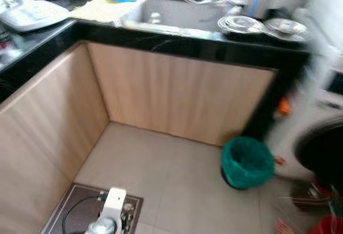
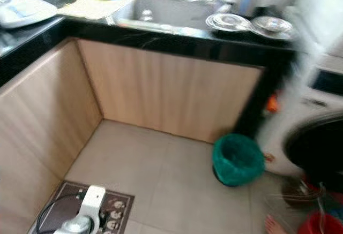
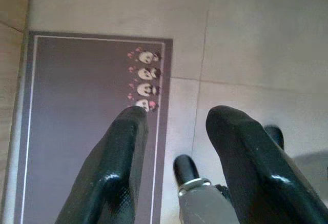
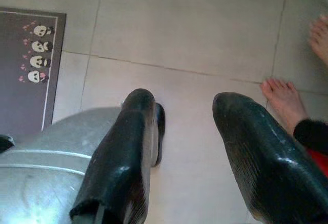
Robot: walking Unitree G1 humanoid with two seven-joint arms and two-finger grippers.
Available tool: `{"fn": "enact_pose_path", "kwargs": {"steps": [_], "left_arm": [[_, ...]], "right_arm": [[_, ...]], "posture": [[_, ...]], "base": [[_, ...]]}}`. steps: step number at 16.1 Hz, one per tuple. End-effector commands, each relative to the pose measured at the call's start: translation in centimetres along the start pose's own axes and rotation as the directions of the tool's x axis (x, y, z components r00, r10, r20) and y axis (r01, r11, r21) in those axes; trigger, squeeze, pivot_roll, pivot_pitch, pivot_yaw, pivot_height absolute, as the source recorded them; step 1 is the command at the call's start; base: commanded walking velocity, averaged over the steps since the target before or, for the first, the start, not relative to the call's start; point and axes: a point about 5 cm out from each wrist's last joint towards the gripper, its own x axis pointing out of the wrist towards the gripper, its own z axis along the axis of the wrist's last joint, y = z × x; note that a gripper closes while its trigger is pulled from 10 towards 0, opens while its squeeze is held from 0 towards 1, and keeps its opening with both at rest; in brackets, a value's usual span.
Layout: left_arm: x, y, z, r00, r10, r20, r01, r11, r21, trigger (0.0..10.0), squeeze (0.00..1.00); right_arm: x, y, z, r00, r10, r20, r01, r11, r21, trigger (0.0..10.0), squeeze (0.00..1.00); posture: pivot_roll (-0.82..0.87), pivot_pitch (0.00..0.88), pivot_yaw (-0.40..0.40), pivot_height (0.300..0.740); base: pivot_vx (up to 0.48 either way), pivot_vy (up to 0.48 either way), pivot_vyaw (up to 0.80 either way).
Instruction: Kitchen organization
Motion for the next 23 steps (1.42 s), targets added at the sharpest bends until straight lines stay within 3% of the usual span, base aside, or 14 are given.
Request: {"fn": "enact_pose_path", "kwargs": {"steps": [1,23], "left_arm": [[-0.12,0.37,-0.69,0.999,0.007,-0.032,-0.006,1.000,0.017,10.0,0.00],[-0.09,0.28,-0.55,1.000,0.005,-0.027,-0.005,1.000,-0.007,10.0,0.00]], "right_arm": [[0.12,0.09,0.36,1.000,-0.002,0.017,0.002,1.000,0.008,10.0,0.00],[0.24,-0.17,0.85,1.000,-0.008,0.026,0.008,1.000,0.011,10.0,0.00]], "posture": [[-0.07,0.000,-0.048,0.740],[-0.07,0.000,-0.063,0.740]], "base": [[0.315,0.000,0.00],[0.316,0.000,-0.04]]}}
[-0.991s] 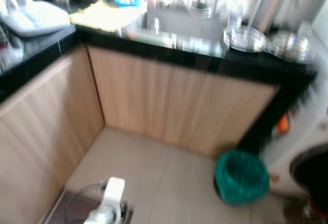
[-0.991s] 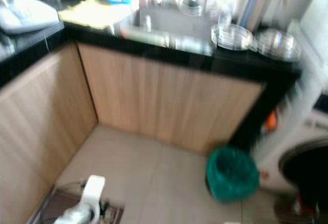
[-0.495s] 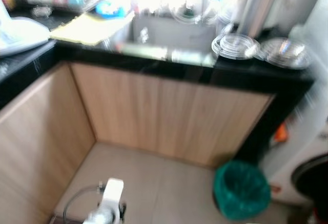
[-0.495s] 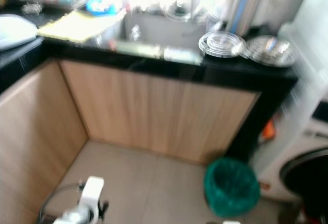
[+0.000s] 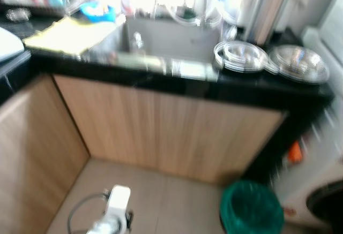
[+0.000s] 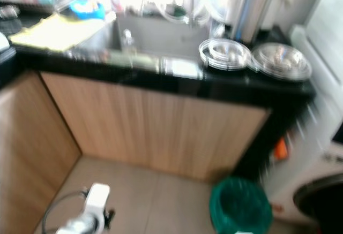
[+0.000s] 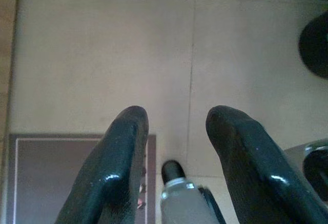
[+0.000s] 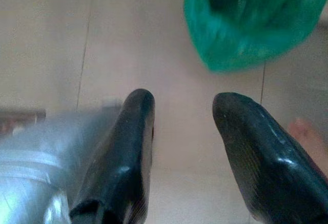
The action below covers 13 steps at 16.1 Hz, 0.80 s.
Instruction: Kitchen organization
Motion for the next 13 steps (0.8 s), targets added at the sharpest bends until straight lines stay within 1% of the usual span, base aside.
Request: {"fn": "enact_pose_path", "kwargs": {"steps": [1,5,7,8,13], "left_arm": [[-0.19,1.32,-0.42,0.999,0.031,-0.015,-0.031,0.999,0.014,10.0,0.00],[-0.19,1.19,-0.50,1.000,0.026,-0.018,-0.026,1.000,0.015,10.0,0.00],[-0.22,1.23,-0.66,0.999,0.026,-0.021,-0.026,1.000,0.013,10.0,0.00],[-0.23,1.27,-0.69,0.999,0.026,-0.021,-0.026,1.000,0.012,10.0,0.00],[-0.25,1.30,-0.77,0.999,0.023,-0.023,-0.023,1.000,0.014,10.0,0.00]], "right_arm": [[0.22,0.62,0.29,1.000,0.013,0.017,-0.013,1.000,0.011,10.0,0.00],[0.20,0.57,0.23,1.000,0.009,0.014,-0.009,1.000,0.015,10.0,0.00],[0.20,0.60,0.16,1.000,0.011,0.010,-0.011,1.000,0.027,10.0,0.00],[0.21,0.61,0.24,1.000,0.012,0.015,-0.012,1.000,0.011,10.0,0.00],[0.21,0.62,0.23,1.000,0.010,0.017,-0.011,1.000,0.014,10.0,0.00]], "posture": [[-0.07,0.000,-0.064,0.740],[-0.07,0.000,-0.063,0.740],[-0.07,0.000,-0.063,0.740],[-0.07,0.000,-0.062,0.740],[-0.07,0.000,-0.061,0.740]], "base": [[0.315,0.000,0.00],[0.318,0.000,0.00],[0.319,0.000,-0.76],[0.319,0.000,-0.51],[0.318,0.000,0.00]]}}
